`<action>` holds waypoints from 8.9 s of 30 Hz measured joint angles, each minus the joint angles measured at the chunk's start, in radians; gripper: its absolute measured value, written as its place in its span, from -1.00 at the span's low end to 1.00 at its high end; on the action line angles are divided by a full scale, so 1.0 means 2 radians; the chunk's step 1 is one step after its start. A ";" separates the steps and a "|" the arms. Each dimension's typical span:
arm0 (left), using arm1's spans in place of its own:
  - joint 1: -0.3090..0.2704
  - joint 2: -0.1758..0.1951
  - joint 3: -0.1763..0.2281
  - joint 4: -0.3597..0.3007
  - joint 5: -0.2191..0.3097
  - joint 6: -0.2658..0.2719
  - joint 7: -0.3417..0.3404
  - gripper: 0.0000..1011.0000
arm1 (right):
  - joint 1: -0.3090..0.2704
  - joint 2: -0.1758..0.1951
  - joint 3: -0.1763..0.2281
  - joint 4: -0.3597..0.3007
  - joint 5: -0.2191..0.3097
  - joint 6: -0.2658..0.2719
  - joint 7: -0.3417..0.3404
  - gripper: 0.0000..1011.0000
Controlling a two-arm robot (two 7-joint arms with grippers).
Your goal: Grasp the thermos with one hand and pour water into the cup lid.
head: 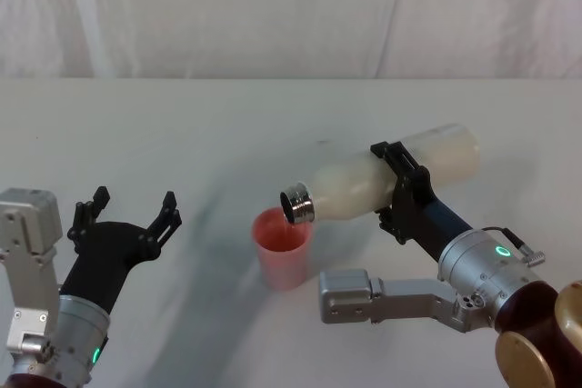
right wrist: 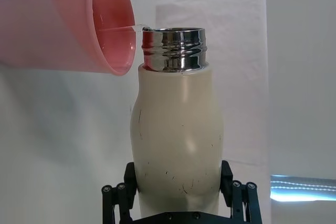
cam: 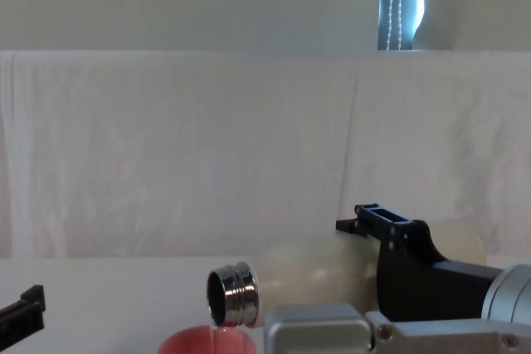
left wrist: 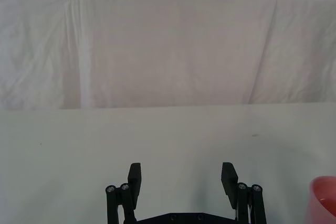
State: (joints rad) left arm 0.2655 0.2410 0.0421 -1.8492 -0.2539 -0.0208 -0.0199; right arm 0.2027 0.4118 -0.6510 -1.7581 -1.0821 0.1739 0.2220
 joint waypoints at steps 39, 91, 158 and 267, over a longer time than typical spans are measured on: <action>0.000 0.000 0.000 0.000 0.000 0.000 0.000 0.98 | 0.000 0.000 0.000 0.000 -0.002 0.000 0.000 0.89; 0.000 0.000 0.000 0.000 0.000 0.000 0.000 0.98 | 0.001 0.000 0.002 -0.003 -0.006 0.002 -0.005 0.89; 0.000 0.000 0.000 0.000 0.000 0.000 0.000 0.98 | -0.083 -0.086 0.133 0.031 0.311 -0.129 -0.064 0.89; 0.000 0.000 0.000 0.000 0.000 0.000 0.000 0.98 | -0.088 -0.159 0.211 0.106 0.577 -0.158 -0.024 0.89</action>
State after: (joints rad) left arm 0.2655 0.2410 0.0421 -1.8492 -0.2539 -0.0208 -0.0199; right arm 0.0257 0.0934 -0.2287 -1.5458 0.0725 -0.1417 0.1734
